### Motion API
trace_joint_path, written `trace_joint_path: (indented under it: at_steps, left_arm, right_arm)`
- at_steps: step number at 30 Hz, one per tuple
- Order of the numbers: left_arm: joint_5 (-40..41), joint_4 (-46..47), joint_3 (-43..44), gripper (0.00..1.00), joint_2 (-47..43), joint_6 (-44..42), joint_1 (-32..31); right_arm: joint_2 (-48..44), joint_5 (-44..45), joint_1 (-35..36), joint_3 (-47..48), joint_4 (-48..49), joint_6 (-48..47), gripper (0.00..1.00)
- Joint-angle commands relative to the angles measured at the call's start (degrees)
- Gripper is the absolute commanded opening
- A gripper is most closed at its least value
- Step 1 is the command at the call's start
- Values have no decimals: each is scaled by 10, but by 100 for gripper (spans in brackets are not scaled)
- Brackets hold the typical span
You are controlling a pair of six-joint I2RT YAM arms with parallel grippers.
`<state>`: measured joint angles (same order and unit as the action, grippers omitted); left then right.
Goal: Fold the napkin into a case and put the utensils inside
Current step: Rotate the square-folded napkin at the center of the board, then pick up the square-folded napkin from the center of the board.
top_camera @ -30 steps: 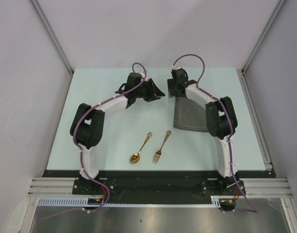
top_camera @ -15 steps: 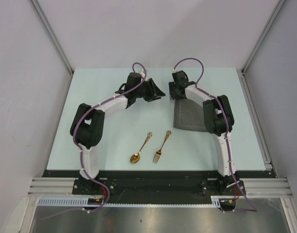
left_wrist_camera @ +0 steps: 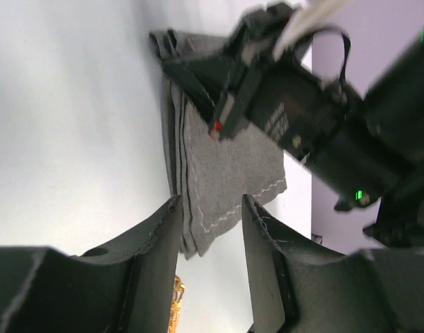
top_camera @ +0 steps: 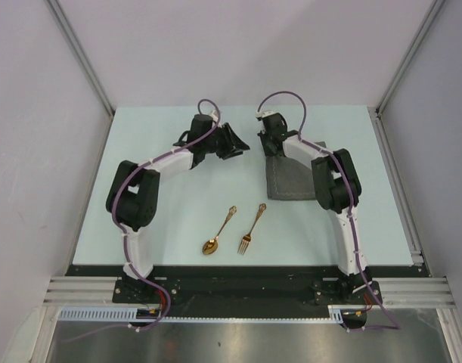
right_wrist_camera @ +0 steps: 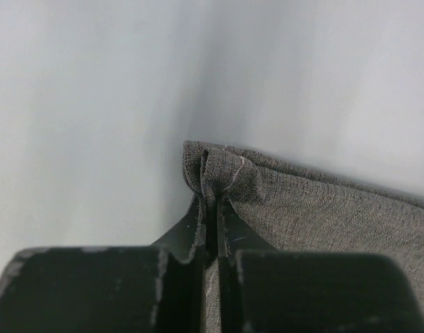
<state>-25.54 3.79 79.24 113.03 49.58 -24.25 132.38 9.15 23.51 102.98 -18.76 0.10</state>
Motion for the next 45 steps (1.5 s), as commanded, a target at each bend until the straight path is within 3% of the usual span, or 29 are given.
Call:
trace_joint_path:
  at_steps: [1, 4, 9, 17, 21, 31, 45]
  left_arm:
    - [14, 27, -2, 46, -27, 6, 34]
    - [8, 6, 30, 48, 2, -21, 40]
    - [7, 1, 39, 54, 31, -45, 35]
    - [27, -141, 158, 61, 132, -121, -10]
    - [57, -186, 218, 64, 165, -132, -25]
    - [90, -233, 259, 64, 209, -140, -33]
    - [45, -237, 280, 56, 245, -140, -20]
  right_arm:
    - [-53, -86, 54, -77, 67, -91, 3]
    - [-79, -122, 56, -109, 70, -92, 17]
    - [-181, -164, 39, -206, 103, -21, 55]
    - [-366, -169, -71, -324, 29, 273, 71]
    - [-443, -185, -174, -436, -2, 392, 71]
    - [-611, -163, -330, -639, 8, 404, 71]
    - [-505, -237, -351, -645, 130, 382, 66]
